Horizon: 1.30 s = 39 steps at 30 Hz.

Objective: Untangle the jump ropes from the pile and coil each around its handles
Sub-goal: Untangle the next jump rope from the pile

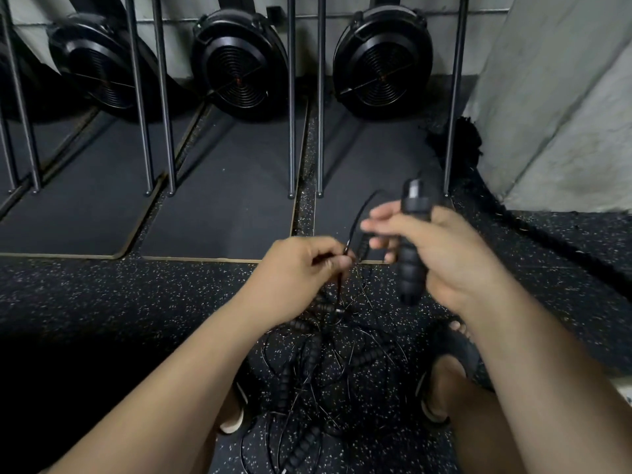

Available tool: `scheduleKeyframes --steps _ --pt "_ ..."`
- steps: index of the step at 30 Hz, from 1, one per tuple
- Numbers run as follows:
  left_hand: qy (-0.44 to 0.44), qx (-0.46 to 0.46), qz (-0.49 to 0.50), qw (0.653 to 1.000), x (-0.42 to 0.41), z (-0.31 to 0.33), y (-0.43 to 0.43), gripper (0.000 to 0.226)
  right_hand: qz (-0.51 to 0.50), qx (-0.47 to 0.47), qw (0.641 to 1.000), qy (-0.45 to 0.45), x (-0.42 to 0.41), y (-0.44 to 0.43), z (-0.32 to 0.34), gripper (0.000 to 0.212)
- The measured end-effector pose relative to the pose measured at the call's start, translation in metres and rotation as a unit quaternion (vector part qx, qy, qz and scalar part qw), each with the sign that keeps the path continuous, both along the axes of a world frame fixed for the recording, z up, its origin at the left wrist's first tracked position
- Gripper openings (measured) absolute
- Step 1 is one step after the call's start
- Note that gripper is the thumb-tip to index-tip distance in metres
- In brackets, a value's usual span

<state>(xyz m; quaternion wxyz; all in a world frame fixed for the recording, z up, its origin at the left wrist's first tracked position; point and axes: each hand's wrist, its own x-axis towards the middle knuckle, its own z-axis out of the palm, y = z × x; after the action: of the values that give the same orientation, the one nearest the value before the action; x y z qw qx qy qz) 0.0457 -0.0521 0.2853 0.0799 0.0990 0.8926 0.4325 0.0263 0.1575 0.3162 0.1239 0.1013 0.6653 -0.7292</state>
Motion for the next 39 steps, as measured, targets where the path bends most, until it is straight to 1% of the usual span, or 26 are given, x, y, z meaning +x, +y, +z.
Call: scheduleKeyframes --steps 4,5,7,8,9,11,12,14,16,18,21,25,27,30,33,34,35,37,39 --pt "0.031 0.062 0.037 0.997 -0.002 0.007 -0.007 0.015 0.077 0.127 0.989 -0.004 0.016 -0.018 -0.02 0.022" --pt "0.028 0.09 0.054 0.994 -0.002 0.008 -0.008 0.016 0.094 0.146 0.985 -0.002 0.02 -0.023 -0.023 0.021" --pt "0.01 0.178 0.078 0.981 -0.003 0.012 -0.009 0.017 0.124 0.144 0.982 -0.002 0.027 -0.033 -0.028 0.017" --pt "0.004 0.215 0.084 0.973 -0.003 0.013 -0.01 0.017 0.131 0.143 0.981 0.0 0.029 -0.038 -0.029 0.015" --pt "0.003 0.241 0.092 0.966 -0.004 0.015 -0.011 0.017 0.13 0.157 0.979 0.01 0.031 -0.041 -0.03 0.017" --pt "0.005 0.284 0.116 0.952 -0.005 0.017 -0.013 0.019 0.117 0.213 0.969 0.041 0.03 -0.043 -0.03 0.034" --pt "0.007 0.301 0.135 0.944 -0.005 0.017 -0.015 0.018 0.114 0.233 0.965 0.049 0.03 -0.043 -0.029 0.035" --pt "0.013 0.319 0.174 0.932 -0.006 0.017 -0.017 0.016 0.11 0.242 0.962 0.054 0.029 -0.043 -0.029 0.021" --pt "0.017 0.301 0.205 0.931 -0.006 0.014 -0.018 0.02 0.111 0.232 0.965 0.058 0.03 -0.042 -0.027 0.011" --pt "0.003 0.273 0.214 0.938 -0.005 0.011 -0.017 0.027 0.116 0.217 0.967 0.065 0.032 -0.04 -0.02 0.008" --pt "-0.038 0.255 0.19 0.947 -0.001 0.011 -0.009 0.033 0.098 0.125 0.986 0.052 0.033 -0.035 -0.005 0.012" --pt "-0.12 0.246 0.097 0.957 0.006 0.003 0.006 0.035 0.052 -0.017 0.997 0.045 0.031 -0.024 0.016 0.017" --pt "-0.147 0.202 0.03 0.968 0.012 -0.003 0.013 0.036 0.021 -0.073 0.996 0.048 0.03 -0.018 0.025 0.014" --pt "-0.172 0.133 -0.043 0.975 0.025 -0.013 0.023 0.036 -0.015 -0.112 0.992 0.057 0.027 -0.004 0.032 0.012" --pt "-0.144 -0.002 -0.104 0.984 0.028 -0.025 0.023 0.019 -0.046 -0.143 0.988 0.047 0.02 0.01 0.032 0.012" --pt "-0.116 -0.044 -0.117 0.985 0.028 -0.028 0.021 0.015 -0.054 -0.151 0.986 0.044 0.019 0.014 0.031 0.012" --pt "-0.085 -0.076 -0.123 0.986 0.027 -0.029 0.02 0.016 -0.06 -0.157 0.985 0.042 0.017 0.017 0.029 0.011" --pt "-0.045 -0.107 -0.123 0.986 0.025 -0.027 0.017 0.019 -0.06 -0.161 0.984 0.039 0.014 0.019 0.025 0.009" --pt "-0.022 -0.116 -0.117 0.986 0.022 -0.021 0.014 0.022 -0.046 -0.145 0.988 0.031 0.01 0.019 0.018 0.012"
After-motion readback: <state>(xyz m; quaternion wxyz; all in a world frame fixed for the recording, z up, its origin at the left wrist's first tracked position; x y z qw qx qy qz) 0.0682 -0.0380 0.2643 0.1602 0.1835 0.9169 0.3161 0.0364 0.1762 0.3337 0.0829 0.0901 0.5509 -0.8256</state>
